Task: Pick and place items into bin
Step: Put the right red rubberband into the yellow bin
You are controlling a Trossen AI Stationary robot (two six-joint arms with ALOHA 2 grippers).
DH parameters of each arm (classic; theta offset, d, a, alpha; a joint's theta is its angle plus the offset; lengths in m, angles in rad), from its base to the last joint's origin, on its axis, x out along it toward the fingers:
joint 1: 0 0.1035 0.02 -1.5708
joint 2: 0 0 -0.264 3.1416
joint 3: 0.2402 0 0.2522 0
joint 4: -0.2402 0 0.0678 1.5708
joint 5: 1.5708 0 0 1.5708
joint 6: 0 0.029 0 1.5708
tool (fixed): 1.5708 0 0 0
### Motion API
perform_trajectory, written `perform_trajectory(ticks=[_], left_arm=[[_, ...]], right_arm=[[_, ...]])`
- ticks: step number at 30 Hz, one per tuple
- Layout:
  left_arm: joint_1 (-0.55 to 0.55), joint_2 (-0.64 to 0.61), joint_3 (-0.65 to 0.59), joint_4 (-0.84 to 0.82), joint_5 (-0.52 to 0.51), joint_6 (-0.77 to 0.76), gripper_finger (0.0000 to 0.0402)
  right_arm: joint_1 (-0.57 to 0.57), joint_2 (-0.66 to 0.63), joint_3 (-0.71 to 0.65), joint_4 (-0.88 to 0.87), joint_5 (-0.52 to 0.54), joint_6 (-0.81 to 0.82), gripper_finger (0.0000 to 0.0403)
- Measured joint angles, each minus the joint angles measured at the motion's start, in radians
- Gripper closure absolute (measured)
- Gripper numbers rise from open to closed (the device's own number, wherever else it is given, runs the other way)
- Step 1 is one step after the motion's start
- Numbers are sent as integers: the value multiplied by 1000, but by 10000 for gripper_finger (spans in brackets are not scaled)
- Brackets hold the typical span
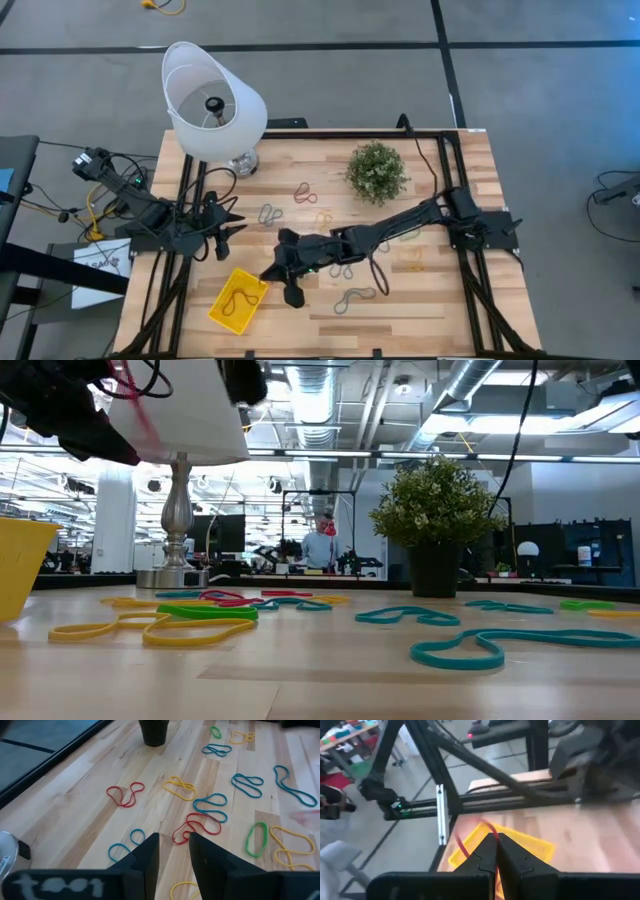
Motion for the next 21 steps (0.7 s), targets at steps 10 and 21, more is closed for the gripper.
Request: perform_trajectory(ticks=[10,21], left_arm=[[0,0,0,-5,0,-6,303],[0,0,-2,-53,0,-38,303]], right_arm=[[-5,160,139,25,-54,0,403],[-11,271,245,83,-58,-16,403]])
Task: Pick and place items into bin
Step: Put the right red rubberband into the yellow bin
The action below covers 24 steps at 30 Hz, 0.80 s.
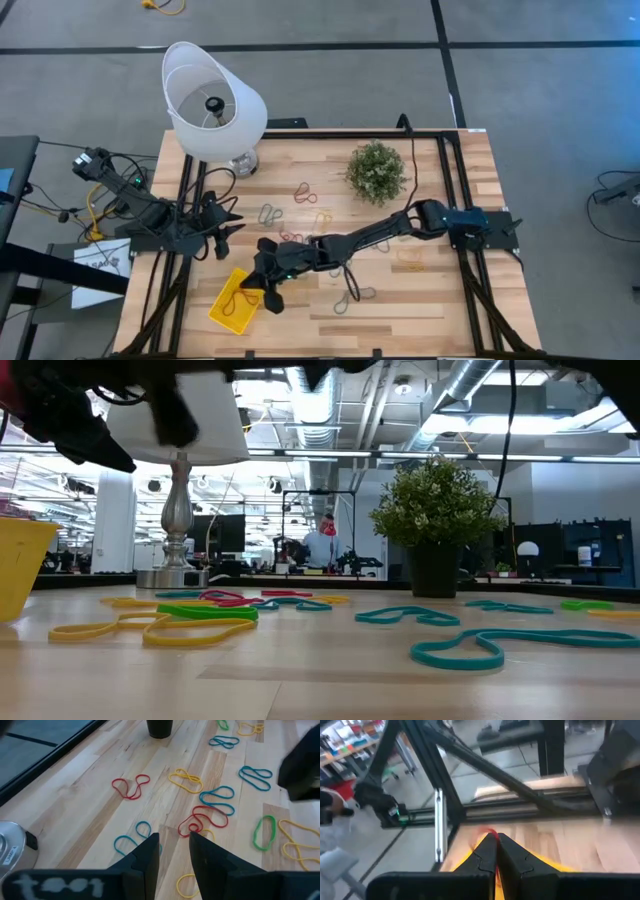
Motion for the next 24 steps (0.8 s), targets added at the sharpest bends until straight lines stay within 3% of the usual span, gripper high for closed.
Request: perform_trajectory(ticks=[12,24], left_arm=[[0,0,-2,2,8,2,303],[0,0,-2,7,9,2,303]], right_arm=[[-15,78,47,-20,-4,-3,396],[-15,76,46,-34,-4,-64,294]])
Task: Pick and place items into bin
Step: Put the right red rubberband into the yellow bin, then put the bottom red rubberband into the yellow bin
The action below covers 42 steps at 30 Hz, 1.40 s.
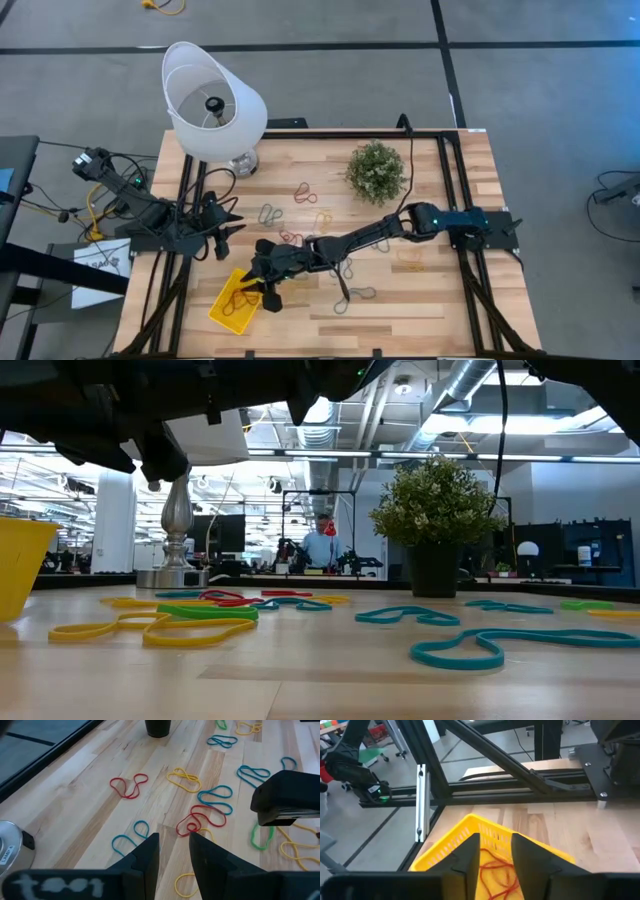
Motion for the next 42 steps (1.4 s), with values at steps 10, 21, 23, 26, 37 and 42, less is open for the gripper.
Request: perform_trajectory(ticks=[10,21,23,26,37,42], left_arm=[[0,0,0,6,85,-33,303],[20,83,0,320,47,-3,303],[46,144,1,374,55,17,303],[105,254,1,446,114,41,303],[395,651,1,778,490,259,303],[475,781,23,832,580,430,303]], right_arm=[[-33,-224,0,-401,-239,56,276],[11,-591,-1,-1017,-200,8,305],[23,-646,-1,-1061,-115,8,305],[52,-722,-1,-1097,15,7,305],[79,-866,-1,-1107,249,-2,305],[55,-856,-1,-1123,246,-2,305]])
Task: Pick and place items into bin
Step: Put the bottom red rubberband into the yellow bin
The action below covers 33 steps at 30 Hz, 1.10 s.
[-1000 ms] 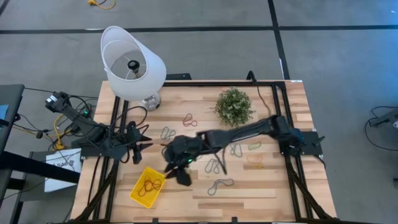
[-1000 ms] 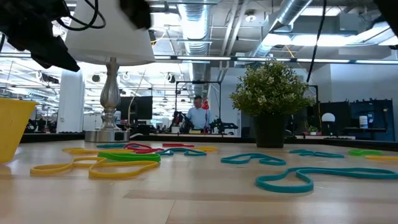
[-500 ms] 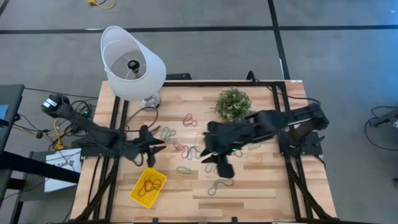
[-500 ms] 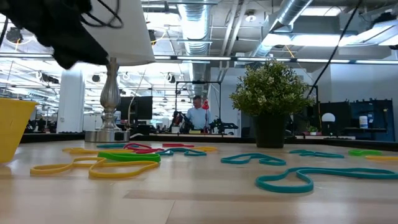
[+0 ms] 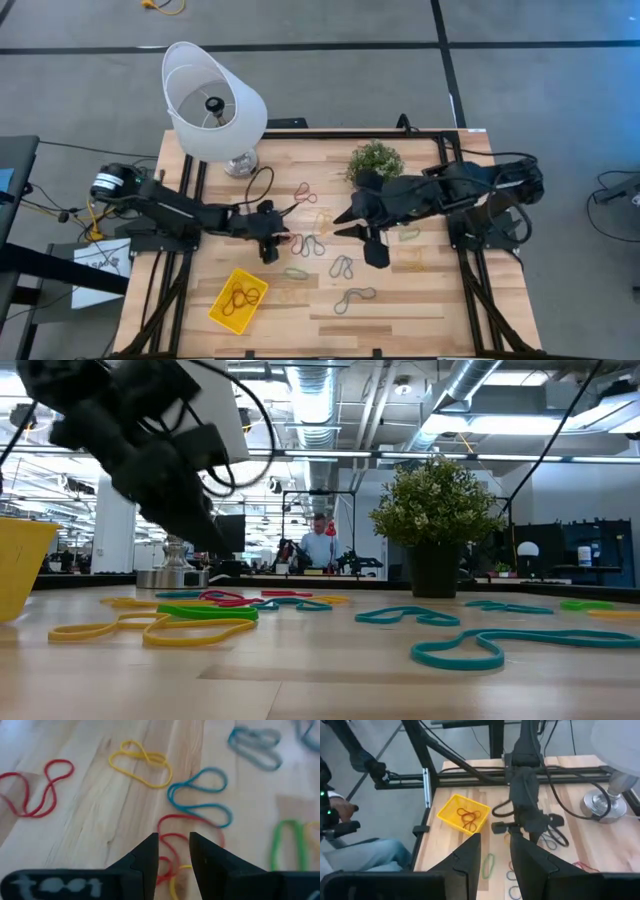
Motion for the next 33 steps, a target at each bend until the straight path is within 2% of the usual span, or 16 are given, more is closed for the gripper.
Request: perform_trajectory(ticks=[6,11,14,19,22,26,30,33], left_arm=[[61,127,57,-1,90,102,303],[87,206,98,-3,118,111,303],[95,231,108,-15,151,101,303],[94,244,110,-40,141,92,304],[92,244,110,-49,136,103,323],[89,245,109,-54,128,130,385],[79,229,115,-80,129,85,398],[56,179,132,-170,159,63,400]], right_arm=[[-16,45,-2,-51,-6,0,305],[-21,103,-2,-56,-10,0,305],[-22,118,-2,-62,-10,0,305],[-21,119,-1,-62,-12,1,305],[-21,110,-1,-58,-12,1,305],[-22,107,0,-58,-11,2,305],[-21,119,0,-63,-11,2,305],[-20,120,0,-66,-11,9,305]])
